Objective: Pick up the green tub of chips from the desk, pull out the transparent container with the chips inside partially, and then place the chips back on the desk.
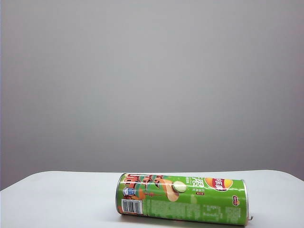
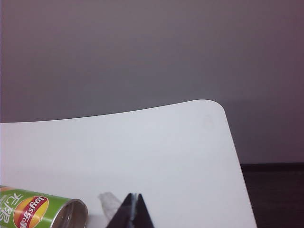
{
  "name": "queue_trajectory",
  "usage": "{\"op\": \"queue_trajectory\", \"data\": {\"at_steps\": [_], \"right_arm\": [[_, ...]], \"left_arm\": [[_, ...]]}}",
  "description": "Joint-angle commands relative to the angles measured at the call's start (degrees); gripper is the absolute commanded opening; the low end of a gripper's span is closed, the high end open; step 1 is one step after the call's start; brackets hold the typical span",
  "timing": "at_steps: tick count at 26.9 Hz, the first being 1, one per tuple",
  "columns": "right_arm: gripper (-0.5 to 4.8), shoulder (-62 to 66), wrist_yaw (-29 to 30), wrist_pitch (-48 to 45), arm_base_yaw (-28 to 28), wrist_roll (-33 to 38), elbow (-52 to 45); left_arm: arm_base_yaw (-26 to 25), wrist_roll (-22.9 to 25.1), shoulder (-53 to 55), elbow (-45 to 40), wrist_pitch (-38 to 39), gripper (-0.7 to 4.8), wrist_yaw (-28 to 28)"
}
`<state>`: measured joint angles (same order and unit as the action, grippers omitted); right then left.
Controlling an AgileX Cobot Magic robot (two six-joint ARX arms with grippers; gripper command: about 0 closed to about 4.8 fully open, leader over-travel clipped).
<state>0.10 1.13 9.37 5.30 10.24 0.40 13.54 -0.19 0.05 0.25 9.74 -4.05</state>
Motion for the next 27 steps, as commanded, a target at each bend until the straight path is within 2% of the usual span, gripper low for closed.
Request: {"op": "queue_trajectory", "data": {"at_steps": [1,10,12,16,19,27], "right_arm": [[-0.01,0.0,-0.09,-1.01,-0.02,0.26,-0.35],[-0.01,0.0,-0.07,-0.98,-0.02,0.28,-0.35],[-0.01,0.0,0.15,-1.09,0.0,0.28,-0.35],[-0.02,0.02,0.5,-3.41,0.04,2.14,-0.35],[-0.02,0.07,0.11,-6.73,0.04,5.35,-0.35],[-0.04,0.17,-2.16,-7.52,0.04,6.51,1.38]], "left_arm": [[0.0,0.17,0.0,0.11,0.42,-0.05,0.2],[0.0,-0.04,0.0,0.11,-0.28,-0.05,0.37],[0.13,-2.23,0.0,0.11,-2.34,-0.05,2.01],[0.15,-2.82,0.0,0.66,-7.26,-0.06,4.28],[0.15,-6.05,0.09,3.69,-6.99,-0.05,4.55],[0.13,-5.75,3.52,14.45,-6.99,-0.06,5.2]]}}
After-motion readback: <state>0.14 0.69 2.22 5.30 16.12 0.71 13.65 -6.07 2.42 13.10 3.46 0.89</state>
